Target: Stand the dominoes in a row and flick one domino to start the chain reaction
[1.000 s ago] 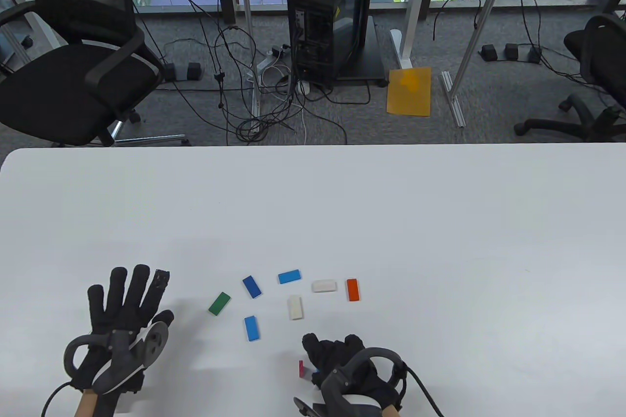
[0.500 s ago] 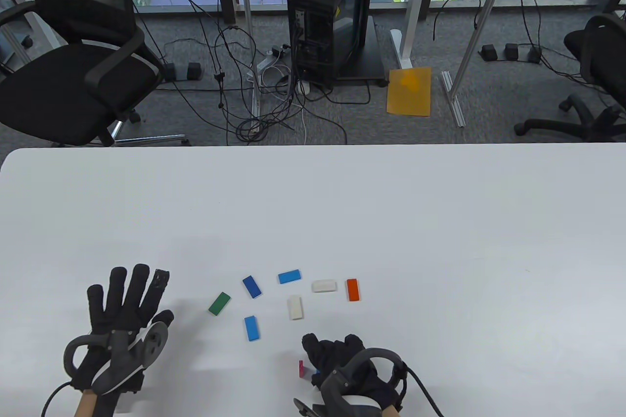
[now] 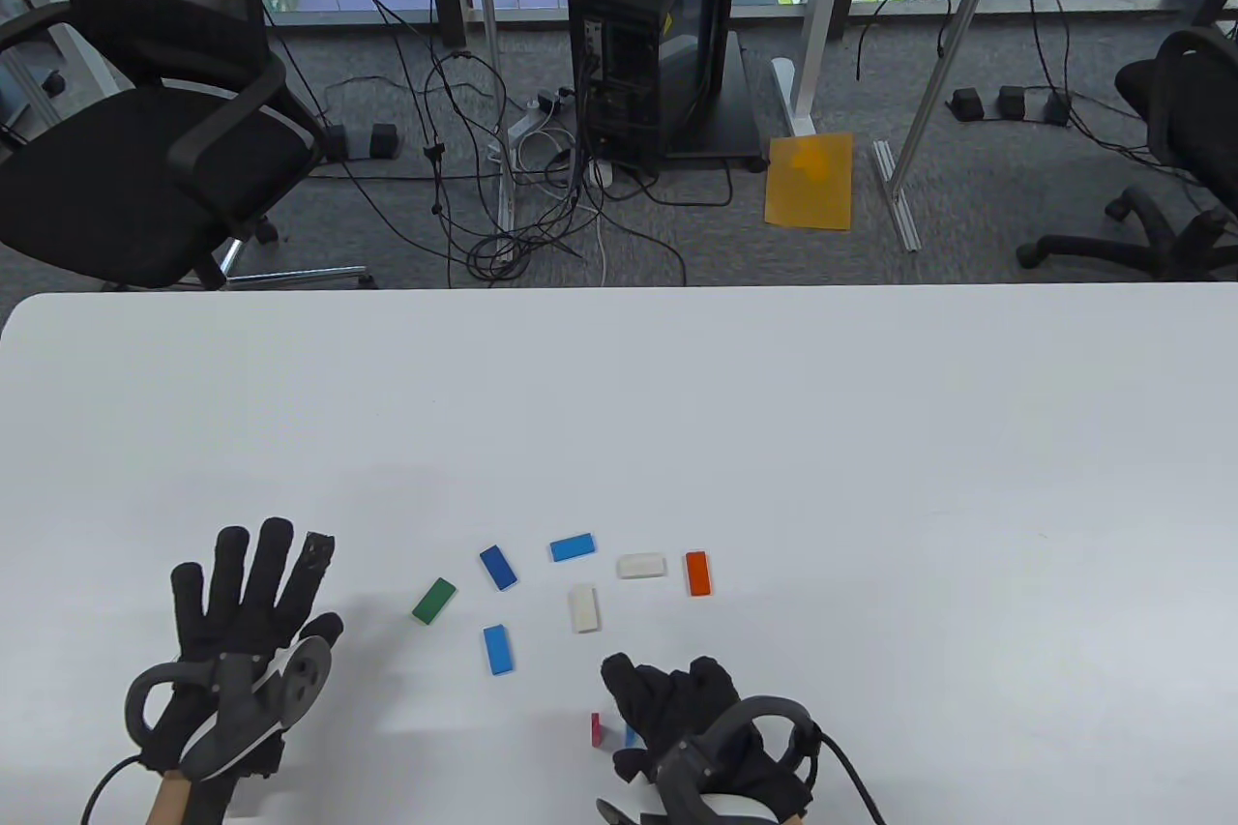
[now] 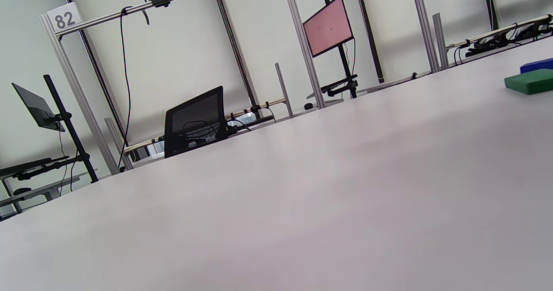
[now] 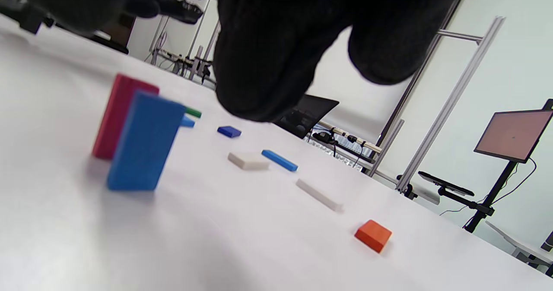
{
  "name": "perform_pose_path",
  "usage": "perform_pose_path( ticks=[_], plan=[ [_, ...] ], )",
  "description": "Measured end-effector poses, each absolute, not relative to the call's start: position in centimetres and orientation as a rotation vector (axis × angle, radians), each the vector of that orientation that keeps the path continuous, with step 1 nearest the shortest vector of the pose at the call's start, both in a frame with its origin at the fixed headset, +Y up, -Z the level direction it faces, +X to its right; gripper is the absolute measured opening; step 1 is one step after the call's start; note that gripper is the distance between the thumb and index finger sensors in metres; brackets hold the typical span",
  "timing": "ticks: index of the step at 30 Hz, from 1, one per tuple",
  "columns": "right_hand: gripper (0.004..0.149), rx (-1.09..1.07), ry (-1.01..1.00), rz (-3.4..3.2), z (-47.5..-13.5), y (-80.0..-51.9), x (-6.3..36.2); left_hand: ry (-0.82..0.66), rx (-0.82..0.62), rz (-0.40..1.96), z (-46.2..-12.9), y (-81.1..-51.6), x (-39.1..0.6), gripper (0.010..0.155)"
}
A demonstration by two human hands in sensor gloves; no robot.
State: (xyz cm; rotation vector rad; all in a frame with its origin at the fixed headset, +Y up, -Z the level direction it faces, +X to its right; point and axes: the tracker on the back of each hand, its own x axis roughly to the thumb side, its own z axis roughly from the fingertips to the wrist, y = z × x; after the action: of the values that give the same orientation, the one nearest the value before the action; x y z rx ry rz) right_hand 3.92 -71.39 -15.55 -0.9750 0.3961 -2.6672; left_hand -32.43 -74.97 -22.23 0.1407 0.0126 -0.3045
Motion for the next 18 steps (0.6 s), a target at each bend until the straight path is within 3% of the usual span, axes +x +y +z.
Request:
perform_pose_path(
  ticks=[5, 11, 14, 18],
  plan=[
    [0.086, -0.856, 0.429, -2.855, -17.0, -69.7, 6.6, 0.014, 0.128, -0.309, -22.3, -75.1, -32.5, 0.071],
    [0.086, -0.570, 0.294, -2.941, -20.9, -68.2, 8.6, 0.017, 0.131, -0.302, -22.3, -74.9, -32.5, 0.071],
    [0.087, -0.404, 0.213, -2.928, -23.7, -68.7, 8.5, 0.026, 0.120, -0.317, -22.4, -75.1, -32.6, 0.071],
    [0.093, -0.251, 0.060, -2.888, -27.7, -71.7, 7.3, 0.030, 0.119, -0.317, -22.4, -75.0, -32.7, 0.071]
  ],
)
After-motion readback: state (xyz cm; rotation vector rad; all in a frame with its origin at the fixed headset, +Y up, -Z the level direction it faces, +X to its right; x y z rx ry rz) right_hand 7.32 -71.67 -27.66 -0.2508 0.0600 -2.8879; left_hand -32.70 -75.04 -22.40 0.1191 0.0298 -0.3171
